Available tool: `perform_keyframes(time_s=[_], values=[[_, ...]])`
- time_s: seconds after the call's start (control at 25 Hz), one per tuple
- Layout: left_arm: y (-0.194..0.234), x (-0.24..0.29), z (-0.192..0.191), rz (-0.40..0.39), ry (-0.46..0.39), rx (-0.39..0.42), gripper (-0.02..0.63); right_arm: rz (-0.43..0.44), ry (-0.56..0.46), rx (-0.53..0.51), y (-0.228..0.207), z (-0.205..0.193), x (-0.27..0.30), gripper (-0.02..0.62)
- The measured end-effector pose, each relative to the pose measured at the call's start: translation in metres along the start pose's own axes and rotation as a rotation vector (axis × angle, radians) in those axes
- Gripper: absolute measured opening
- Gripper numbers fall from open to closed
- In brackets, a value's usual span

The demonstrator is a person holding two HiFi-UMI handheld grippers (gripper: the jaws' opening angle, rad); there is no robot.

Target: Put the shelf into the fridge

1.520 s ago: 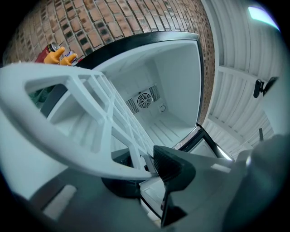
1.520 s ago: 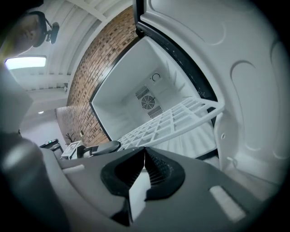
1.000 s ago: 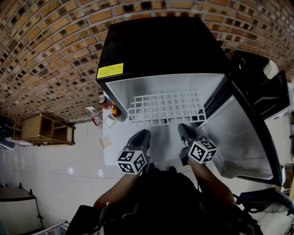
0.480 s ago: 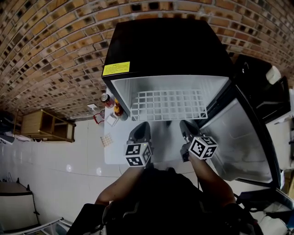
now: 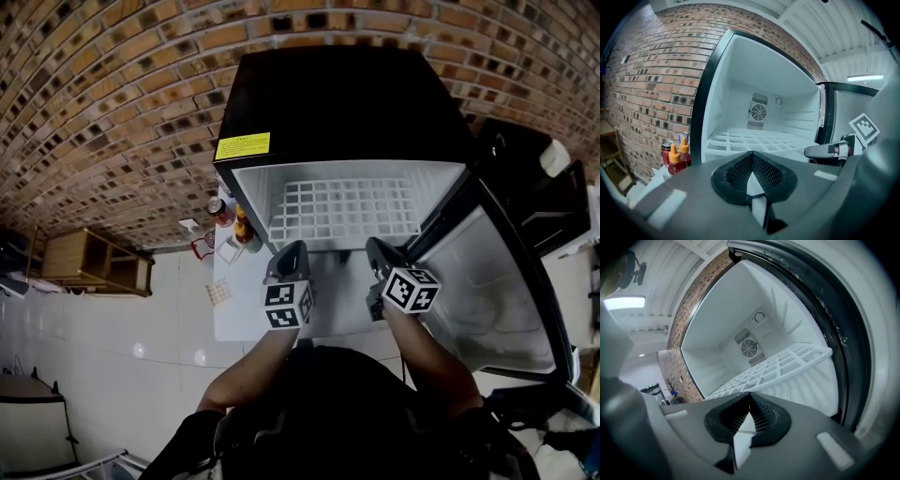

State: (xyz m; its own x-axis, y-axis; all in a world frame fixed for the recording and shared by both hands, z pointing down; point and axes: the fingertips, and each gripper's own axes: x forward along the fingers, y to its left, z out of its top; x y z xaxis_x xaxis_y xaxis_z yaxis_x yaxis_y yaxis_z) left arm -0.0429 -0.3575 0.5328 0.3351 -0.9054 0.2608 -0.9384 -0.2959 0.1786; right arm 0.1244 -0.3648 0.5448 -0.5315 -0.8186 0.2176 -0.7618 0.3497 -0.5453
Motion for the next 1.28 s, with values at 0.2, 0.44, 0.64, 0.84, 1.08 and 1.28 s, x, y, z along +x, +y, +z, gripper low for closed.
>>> perform_keyframes(time_s=[0.2, 0.44, 0.64, 0.84, 1.08, 1.28], values=[[0.002, 0.007, 0.003, 0.008, -0.015, 0.014, 0.002, -0.020, 0.003, -0.017, -0.003, 0.004, 0.007, 0.008], [0.006, 0.016, 0.007, -0.027, -0.012, 0.030, 0.002, -0.028, 0.003, -0.030, -0.006, 0.008, 0.016, 0.008], [0.009, 0.023, 0.010, -0.015, -0.019, 0.004, 0.002, -0.028, 0.005, -0.031, -0.009, 0.012, 0.023, 0.008], [0.010, 0.029, 0.013, -0.015, -0.021, 0.020, 0.002, -0.026, 0.002, -0.029, -0.010, 0.016, 0.027, 0.008], [0.012, 0.037, 0.015, -0.010, -0.013, 0.020, 0.002, -0.031, 0.015, -0.018, -0.014, 0.020, 0.035, 0.008], [0.015, 0.044, 0.017, -0.007, -0.006, 0.020, 0.002, -0.042, 0.006, -0.007, -0.016, 0.023, 0.042, 0.008]])
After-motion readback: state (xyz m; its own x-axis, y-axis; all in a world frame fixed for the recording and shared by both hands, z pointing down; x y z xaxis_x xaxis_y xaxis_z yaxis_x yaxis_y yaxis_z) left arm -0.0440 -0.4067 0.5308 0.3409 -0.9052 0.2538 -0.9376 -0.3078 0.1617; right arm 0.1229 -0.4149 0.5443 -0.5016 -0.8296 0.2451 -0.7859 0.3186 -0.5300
